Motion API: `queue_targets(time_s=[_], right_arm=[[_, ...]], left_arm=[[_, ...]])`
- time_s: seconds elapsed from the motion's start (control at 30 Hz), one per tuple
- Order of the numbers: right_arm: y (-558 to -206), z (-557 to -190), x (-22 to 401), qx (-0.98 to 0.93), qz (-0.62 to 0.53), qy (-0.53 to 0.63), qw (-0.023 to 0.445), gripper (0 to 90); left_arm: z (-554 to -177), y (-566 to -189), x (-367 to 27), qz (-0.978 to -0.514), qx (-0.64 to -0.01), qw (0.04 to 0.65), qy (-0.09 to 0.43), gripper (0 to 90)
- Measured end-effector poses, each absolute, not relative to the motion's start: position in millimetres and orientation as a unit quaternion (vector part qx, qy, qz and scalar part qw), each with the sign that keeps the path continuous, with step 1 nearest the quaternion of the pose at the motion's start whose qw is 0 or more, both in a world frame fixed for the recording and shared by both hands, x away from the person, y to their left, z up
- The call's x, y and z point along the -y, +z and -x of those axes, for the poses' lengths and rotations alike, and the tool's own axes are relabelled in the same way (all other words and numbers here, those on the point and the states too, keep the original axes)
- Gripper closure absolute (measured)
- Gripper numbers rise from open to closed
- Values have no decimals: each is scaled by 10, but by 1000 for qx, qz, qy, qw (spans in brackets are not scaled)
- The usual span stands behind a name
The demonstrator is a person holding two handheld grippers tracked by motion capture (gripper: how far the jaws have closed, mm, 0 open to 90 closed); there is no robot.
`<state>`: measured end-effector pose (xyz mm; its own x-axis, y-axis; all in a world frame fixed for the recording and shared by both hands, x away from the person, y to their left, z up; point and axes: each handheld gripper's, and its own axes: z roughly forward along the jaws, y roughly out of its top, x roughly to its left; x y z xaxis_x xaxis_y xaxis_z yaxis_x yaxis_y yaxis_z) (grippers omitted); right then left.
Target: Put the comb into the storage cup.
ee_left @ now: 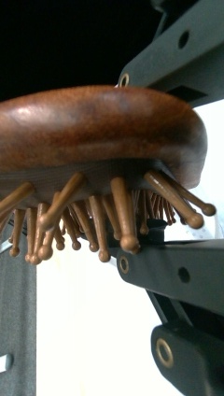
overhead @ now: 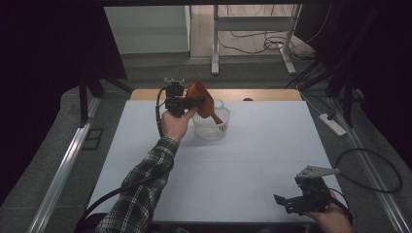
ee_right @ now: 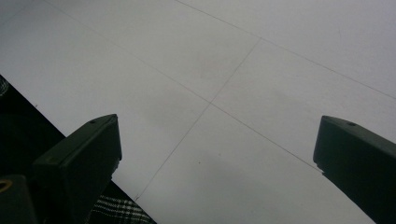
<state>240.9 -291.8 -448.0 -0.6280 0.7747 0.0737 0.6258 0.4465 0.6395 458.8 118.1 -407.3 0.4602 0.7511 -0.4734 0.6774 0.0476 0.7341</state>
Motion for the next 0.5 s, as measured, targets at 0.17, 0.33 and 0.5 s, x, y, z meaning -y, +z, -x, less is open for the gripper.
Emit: queue_targets(time_s=[0.17,0.33,0.5], right_arm=[[-4482,-2406,2911,-844,-413,321,118,15],[-4483,-2407,2911,-845,-412,320,117,15],[-4486,-2409,2904,-847,-411,318,116,17]], left_arm=[[-4591,-4132,-1182,-687,-523,504,32,583],[-4587,-4187,-1181,-685,-525,504,29,582],[-4570,-4254,-1205,-677,-533,506,29,580]])
